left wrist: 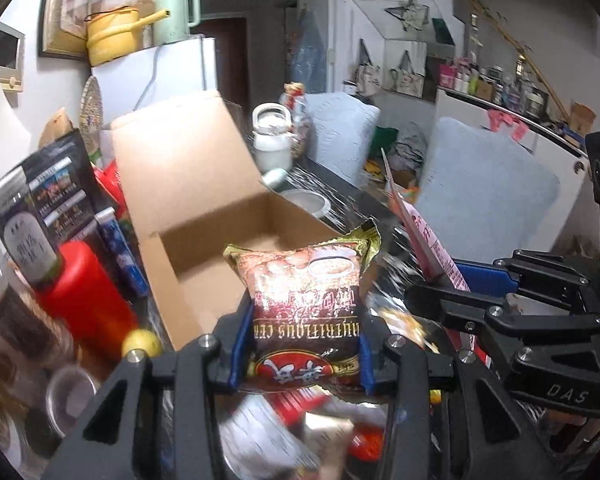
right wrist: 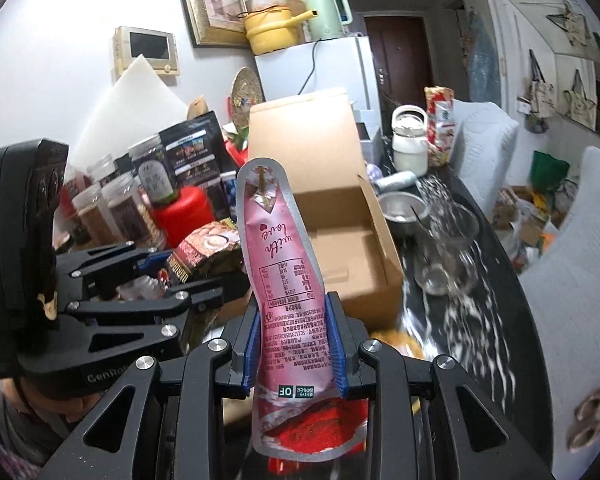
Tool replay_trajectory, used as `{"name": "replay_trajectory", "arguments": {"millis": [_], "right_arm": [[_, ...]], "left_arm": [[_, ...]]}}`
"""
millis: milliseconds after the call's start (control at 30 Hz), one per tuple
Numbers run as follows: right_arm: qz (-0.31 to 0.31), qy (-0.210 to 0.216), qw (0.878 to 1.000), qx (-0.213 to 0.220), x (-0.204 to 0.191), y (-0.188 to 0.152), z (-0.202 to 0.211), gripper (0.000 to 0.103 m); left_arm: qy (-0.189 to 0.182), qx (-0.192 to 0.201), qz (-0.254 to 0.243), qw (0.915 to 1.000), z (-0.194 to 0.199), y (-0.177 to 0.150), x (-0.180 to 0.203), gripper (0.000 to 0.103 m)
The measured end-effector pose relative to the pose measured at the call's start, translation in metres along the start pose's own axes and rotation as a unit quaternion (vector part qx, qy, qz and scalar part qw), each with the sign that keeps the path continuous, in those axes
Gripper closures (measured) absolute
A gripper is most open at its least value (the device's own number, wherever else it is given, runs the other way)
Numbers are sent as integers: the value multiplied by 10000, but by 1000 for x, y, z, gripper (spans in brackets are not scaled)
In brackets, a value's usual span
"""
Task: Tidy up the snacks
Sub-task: 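Carry both snacks into the cardboard box and open both grippers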
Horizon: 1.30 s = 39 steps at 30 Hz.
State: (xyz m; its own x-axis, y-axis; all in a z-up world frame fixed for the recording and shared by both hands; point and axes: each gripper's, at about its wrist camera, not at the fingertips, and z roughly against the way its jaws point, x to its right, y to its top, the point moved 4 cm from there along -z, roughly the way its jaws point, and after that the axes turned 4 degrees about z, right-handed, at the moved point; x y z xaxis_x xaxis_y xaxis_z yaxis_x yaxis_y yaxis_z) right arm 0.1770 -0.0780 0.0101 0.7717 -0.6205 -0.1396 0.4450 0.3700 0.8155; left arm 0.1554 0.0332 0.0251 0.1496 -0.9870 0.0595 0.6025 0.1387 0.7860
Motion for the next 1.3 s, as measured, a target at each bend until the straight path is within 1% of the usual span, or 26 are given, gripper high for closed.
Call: {"name": "replay_trajectory", "arguments": {"millis": [167,267,433,533,667,800,933,1100,1200,1300], "right_arm": [[227,65,9997,-47,6,35,-34,74],[349,107,9993,-77,7,53,-53,74],[485,139,9985,-193,16,79,-84,74],[446,149,9983,-332,25,90,-102,74],[369,186,9975,-575,37,100,-129,74],[312,143,9963,-785,48,105,-153,74],[331,56,9940,-1046,56,105,-178,74],[263,24,9908,-1327,62,100,-202,74],[280,4,9887,-1470,63,96,-214,73],[206,24,9881,-1527,64,95,-219,65]], "left_arm": [[310,113,138,9994,-25,27,-26,61],[470,105,198,9986,-43,42,-41,61],[677,18,286,9973,-72,64,-62,61],[778,-64,331,9964,-90,74,-71,61],[910,-301,422,9945,-119,82,-85,61],[983,-574,424,9926,-146,84,-93,61],[1057,-907,487,9891,-173,77,-102,61],[1124,-1178,480,9855,-192,68,-106,61],[1006,-1317,513,9848,-200,63,-106,61],[967,-1425,560,9835,-205,62,-107,61]]}}
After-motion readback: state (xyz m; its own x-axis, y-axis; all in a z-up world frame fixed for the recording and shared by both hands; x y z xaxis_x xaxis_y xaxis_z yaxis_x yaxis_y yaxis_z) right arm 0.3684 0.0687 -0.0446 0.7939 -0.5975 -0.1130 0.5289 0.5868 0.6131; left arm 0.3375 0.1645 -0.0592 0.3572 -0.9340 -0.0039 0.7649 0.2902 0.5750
